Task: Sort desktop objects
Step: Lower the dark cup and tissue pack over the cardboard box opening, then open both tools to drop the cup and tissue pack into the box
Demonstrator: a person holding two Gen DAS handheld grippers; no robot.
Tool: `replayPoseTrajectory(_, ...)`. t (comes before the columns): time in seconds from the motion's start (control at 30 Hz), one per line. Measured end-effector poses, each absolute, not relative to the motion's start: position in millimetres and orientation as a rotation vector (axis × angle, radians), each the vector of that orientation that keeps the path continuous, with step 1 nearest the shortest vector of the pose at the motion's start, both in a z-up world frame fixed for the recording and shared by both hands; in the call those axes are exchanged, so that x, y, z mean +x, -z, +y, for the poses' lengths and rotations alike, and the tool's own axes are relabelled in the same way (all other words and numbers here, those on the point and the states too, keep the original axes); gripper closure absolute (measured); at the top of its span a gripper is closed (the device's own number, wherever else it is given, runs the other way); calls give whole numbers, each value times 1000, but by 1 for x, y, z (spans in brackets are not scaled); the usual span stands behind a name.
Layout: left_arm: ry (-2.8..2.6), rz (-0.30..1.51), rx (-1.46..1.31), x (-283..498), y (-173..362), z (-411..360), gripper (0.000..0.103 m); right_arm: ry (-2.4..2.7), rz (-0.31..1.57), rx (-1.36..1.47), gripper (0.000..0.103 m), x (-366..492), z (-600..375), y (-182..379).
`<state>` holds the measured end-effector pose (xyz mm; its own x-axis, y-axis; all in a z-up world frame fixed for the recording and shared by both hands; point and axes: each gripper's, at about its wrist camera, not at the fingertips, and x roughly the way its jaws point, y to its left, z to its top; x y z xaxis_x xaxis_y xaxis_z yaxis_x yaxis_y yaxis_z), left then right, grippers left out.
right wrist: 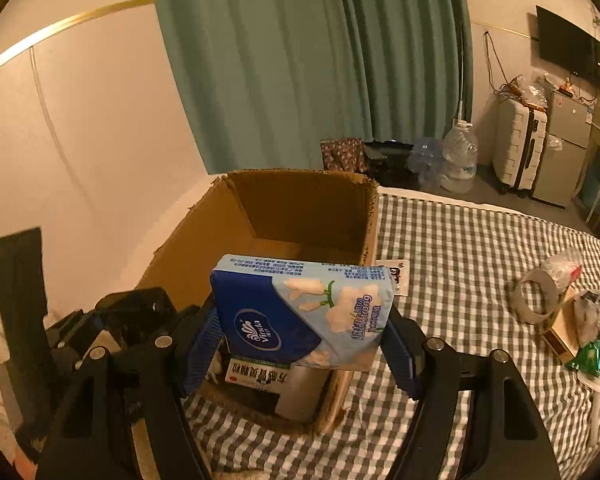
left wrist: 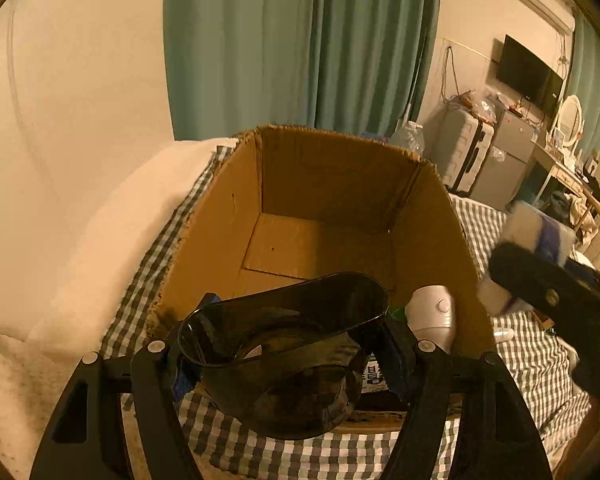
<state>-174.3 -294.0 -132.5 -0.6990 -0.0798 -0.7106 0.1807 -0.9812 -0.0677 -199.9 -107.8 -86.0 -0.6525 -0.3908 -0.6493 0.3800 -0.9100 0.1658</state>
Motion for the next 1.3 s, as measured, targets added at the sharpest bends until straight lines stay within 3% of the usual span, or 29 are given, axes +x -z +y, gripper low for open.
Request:
replayPoseTrajectory(0.23,2786,208,1121,-177,140,-296,29,2500,-58,1007,30,-226,-120,92)
replayPoseTrajectory(0.3,2787,223,1115,-177,139,-297,20,2484,-98,1009,29,-230,-122,92)
replayPoseTrajectory(0.4,2779,237,1107,-174,139,-299,7,2495,-82,1025,12,-234,-126,93)
replayPoseTrajectory(0.47,2780,234,1118,-172,140,-298,3,2532,-81,1020,12,-233,-125,93)
replayPoseTrajectory(0.67,2790,156,1119,-164,136,-285,2,2546,-175,1026,11,-230,-108,88)
replayPoseTrajectory(1.3,2961,91,1101,-117,86,-170,0,2776,-184,894,9,-149,23,32)
